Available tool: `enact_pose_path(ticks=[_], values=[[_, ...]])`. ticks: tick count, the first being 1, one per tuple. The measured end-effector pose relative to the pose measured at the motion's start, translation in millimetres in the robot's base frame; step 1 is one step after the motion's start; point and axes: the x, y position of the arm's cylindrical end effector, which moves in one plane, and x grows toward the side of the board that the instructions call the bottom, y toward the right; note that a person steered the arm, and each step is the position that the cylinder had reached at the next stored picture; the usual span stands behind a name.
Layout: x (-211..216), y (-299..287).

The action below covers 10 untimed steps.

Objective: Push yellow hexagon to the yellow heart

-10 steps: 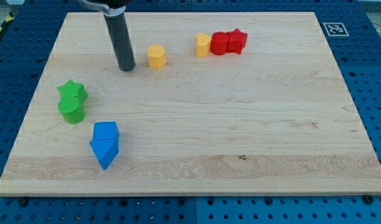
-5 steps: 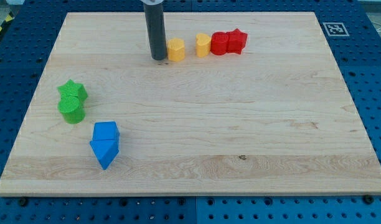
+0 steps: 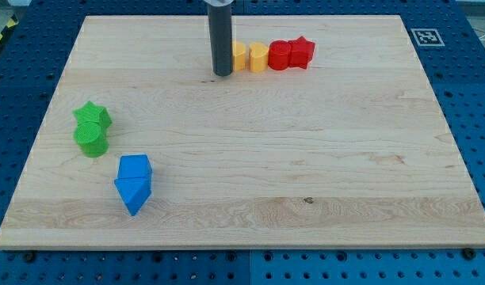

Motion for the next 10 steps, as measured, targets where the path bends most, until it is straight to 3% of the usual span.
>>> enact_pose_path(ticks=[1,2,3,10], values=[[-8.2,-40.7],[-47.7,-54.6],[-59.9,-43.3],[-34.7,-13.7]])
